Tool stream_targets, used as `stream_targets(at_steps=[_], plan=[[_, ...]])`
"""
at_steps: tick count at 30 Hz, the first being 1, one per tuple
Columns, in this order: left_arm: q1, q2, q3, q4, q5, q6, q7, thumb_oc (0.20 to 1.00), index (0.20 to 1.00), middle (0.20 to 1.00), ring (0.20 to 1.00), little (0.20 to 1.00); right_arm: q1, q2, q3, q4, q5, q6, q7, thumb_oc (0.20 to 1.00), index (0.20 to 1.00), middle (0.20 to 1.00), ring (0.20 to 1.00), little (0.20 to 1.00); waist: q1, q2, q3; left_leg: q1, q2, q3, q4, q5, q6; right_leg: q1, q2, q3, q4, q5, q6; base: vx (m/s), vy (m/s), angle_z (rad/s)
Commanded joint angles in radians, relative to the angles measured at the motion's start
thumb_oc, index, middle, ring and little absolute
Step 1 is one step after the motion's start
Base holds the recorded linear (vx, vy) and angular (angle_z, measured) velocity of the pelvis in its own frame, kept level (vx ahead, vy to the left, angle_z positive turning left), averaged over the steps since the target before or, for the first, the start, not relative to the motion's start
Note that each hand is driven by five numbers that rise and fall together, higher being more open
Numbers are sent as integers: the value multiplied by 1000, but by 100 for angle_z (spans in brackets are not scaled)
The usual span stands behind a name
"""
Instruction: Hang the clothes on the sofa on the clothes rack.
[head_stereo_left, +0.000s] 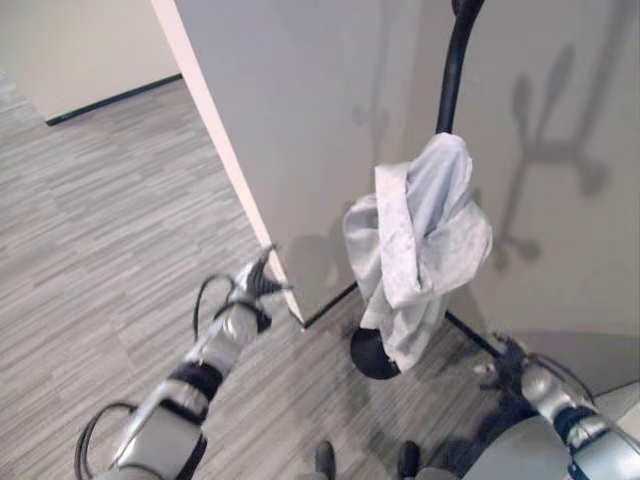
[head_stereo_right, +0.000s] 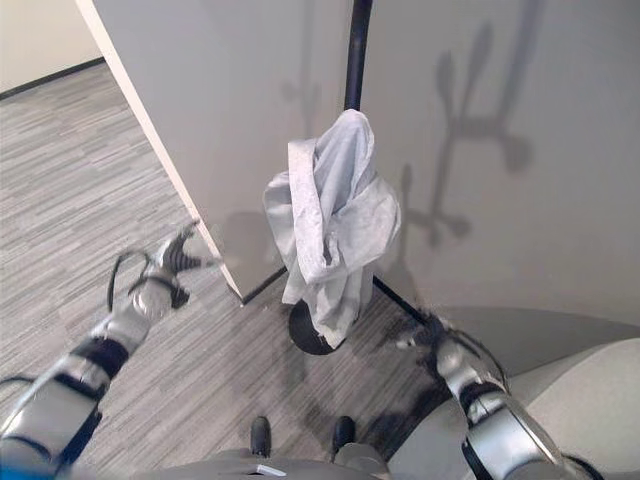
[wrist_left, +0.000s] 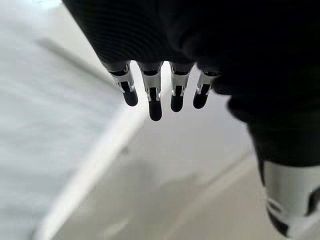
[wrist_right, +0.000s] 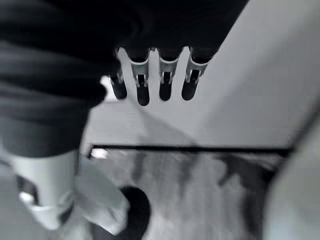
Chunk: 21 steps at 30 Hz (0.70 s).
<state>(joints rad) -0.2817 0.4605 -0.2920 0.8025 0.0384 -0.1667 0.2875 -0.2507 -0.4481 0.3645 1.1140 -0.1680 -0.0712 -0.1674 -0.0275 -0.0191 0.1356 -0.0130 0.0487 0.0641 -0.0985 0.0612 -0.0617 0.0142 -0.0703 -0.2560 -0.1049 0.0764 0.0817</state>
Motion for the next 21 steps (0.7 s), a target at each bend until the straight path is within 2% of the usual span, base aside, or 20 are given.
stream_targets(at_steps=[1, 4, 8, 13, 21], plan=[[-61, -32, -35, 86, -80, -14, -34, 1000, 1000, 1000, 1000, 1000, -45, 17, -13, -4, 86, -26, -33, 1000, 1000, 1000, 1000, 1000, 23, 3, -27, 41, -1, 7, 11, -86, -34, 2, -60, 23, 18, -44, 137, 53, -3, 1], [66, -83, -13, 164, -58, 9, -73, 1000, 1000, 1000, 1000, 1000, 60, 69, -133, -33, 227, -39, -31, 1000, 1000, 1000, 1000, 1000, 13, 9, -29, 45, 0, 11, 11, -90, -30, 3, -60, 25, 18, -48, 134, 56, 12, 2], [183, -196, 53, 402, -60, 52, -127, 1000, 1000, 1000, 1000, 1000, 145, 162, -212, 49, 382, -40, 8, 1000, 1000, 1000, 1000, 1000, 5, 14, -31, 52, 0, 17, 11, -97, -25, 9, -58, 30, 18, -51, 127, 44, 20, -5], [201, -231, 63, 501, -39, 73, -183, 1000, 1000, 1000, 1000, 1000, 153, 181, -239, 169, 439, -10, 63, 1000, 1000, 1000, 1000, 1000, 9, 16, -40, 56, 0, 17, 11, -100, -24, 17, -54, 26, 18, -57, 122, 20, 2, 1], [215, -238, 74, 514, -51, 77, -237, 1000, 1000, 1000, 1000, 1000, 174, 178, -264, 234, 435, 9, 97, 1000, 1000, 1000, 1000, 1000, 14, 18, -63, 77, 2, 14, 11, -112, -23, 44, -50, 20, 18, -69, 118, 23, 0, 0]])
